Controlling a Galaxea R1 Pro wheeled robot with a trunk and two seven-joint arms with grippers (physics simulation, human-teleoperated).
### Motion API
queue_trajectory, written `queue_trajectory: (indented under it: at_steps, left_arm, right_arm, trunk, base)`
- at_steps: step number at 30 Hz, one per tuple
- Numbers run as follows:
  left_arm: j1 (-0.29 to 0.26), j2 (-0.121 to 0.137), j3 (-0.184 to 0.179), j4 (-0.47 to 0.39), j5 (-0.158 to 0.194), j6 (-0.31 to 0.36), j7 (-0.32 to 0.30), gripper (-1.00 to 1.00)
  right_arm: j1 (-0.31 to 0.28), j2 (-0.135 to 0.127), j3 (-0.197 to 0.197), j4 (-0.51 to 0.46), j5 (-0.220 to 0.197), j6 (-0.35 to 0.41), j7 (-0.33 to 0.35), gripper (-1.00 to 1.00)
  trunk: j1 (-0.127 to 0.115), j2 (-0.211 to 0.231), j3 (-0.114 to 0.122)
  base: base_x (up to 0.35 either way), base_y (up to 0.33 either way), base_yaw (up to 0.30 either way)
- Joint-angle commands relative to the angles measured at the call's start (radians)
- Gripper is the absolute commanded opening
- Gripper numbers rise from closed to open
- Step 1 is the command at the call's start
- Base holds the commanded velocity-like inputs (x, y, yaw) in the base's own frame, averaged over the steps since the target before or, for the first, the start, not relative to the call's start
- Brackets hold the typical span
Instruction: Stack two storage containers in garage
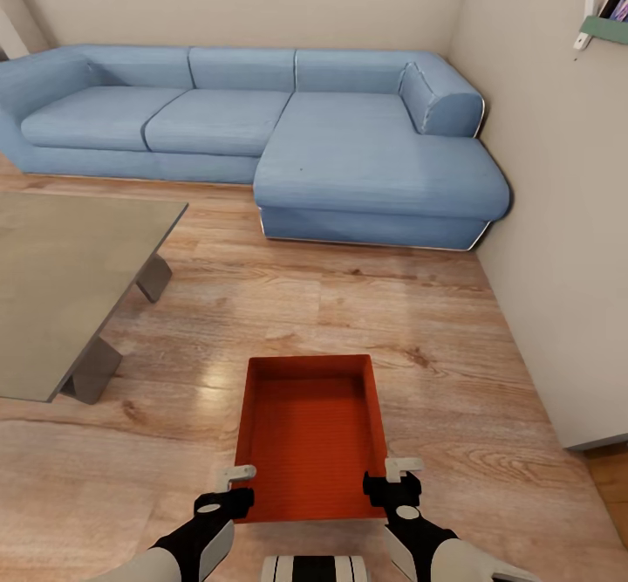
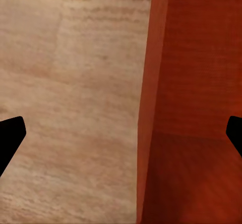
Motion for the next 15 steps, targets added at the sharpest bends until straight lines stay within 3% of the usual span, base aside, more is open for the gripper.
queue_trajectory:
  at_steps: [1, 6, 7, 15]
  left_arm:
    - [0.0, 0.0, -0.009, 0.0, 0.01, -0.002, 0.005, 1.0]
    - [0.0, 0.0, -0.009, 0.002, 0.01, -0.002, 0.002, 1.0]
    - [0.0, 0.0, -0.009, 0.002, 0.01, -0.002, 0.001, -1.0]
    - [0.0, 0.0, -0.01, 0.0, 0.01, -0.003, 0.0, -1.0]
  right_arm:
    - [-0.001, 0.0, -0.008, 0.001, 0.01, -0.003, -0.004, 1.0]
    - [-0.001, 0.0, -0.008, 0.001, 0.011, -0.003, -0.004, 1.0]
    - [0.0, 0.0, -0.008, 0.001, 0.01, -0.003, -0.004, -1.0]
    - [-0.001, 0.0, -0.009, 0.001, 0.01, -0.009, -0.004, -1.0]
  trunk:
    - [0.0, 0.0, -0.001]
    - [0.0, 0.0, -0.001]
    - [0.0, 0.0, -0.001]
    - [0.0, 0.0, -0.001]
  base:
    - [0.0, 0.0, 0.0]
    - [0.0, 0.0, 0.0]
    - [0.0, 0.0, 0.0]
    - [0.0, 0.0, 0.0]
